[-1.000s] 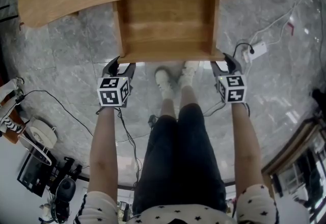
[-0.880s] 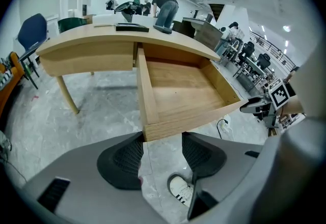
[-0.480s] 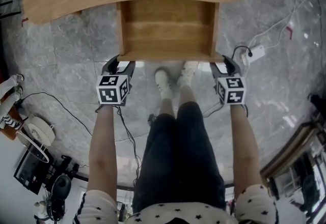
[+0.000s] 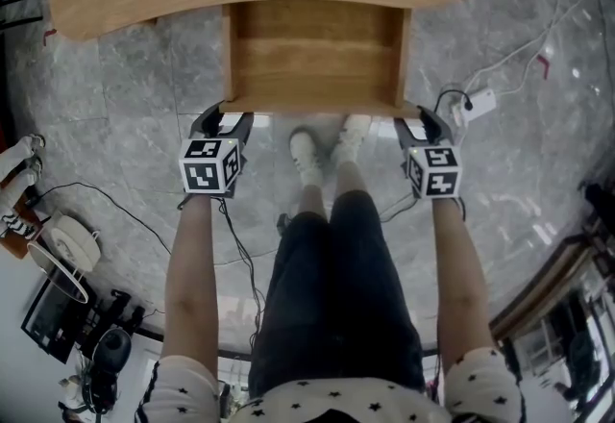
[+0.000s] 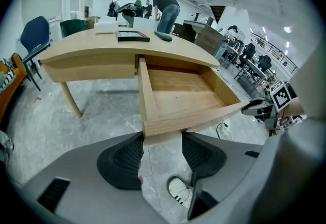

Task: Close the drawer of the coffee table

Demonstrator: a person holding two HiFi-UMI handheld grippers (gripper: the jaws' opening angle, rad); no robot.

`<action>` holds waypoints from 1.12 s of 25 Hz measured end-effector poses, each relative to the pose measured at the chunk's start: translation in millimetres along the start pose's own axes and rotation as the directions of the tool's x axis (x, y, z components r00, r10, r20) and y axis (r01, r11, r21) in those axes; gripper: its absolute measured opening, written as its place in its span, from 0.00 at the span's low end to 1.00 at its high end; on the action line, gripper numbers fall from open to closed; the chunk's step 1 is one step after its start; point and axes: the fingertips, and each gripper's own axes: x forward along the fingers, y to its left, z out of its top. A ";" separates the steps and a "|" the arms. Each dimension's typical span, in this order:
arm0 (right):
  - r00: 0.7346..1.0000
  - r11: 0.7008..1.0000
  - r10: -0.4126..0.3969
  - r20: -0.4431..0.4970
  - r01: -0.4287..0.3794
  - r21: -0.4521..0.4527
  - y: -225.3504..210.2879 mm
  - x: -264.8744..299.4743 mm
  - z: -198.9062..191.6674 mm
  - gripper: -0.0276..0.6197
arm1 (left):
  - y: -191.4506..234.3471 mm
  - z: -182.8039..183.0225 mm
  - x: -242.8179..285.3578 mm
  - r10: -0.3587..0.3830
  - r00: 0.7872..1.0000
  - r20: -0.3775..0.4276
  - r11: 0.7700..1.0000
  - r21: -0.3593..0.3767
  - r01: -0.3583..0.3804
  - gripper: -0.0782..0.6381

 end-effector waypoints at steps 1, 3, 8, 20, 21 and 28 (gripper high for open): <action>1.000 1.000 0.001 0.001 -0.001 0.000 0.0 -0.9 0.8 0.39 | -0.2 0.9 -0.8 0.000 1.000 0.001 1.000 -0.001 0.000 0.46; 1.000 1.000 0.003 0.004 -0.003 0.000 0.1 -2.4 2.4 0.39 | -0.5 2.9 -2.3 0.002 1.000 0.004 1.000 -0.002 -0.002 0.46; 1.000 1.000 0.009 0.009 -0.009 -0.001 -0.1 -6.0 4.6 0.38 | -1.3 5.4 -5.6 0.008 1.000 0.011 1.000 -0.005 -0.008 0.46; 1.000 1.000 0.013 0.020 -0.013 0.002 -2.7 -10.7 9.1 0.38 | -4.5 9.2 -10.0 0.018 1.000 0.013 1.000 -0.011 -0.018 0.46; 1.000 1.000 0.012 0.019 -0.012 0.002 -3.4 -10.2 9.4 0.38 | -4.6 9.5 -9.4 0.019 1.000 0.012 1.000 -0.012 -0.019 0.46; 1.000 1.000 0.018 0.014 -0.018 -0.001 -5.2 -7.1 10.4 0.38 | -4.5 9.6 -6.2 0.024 1.000 0.005 1.000 -0.014 -0.024 0.46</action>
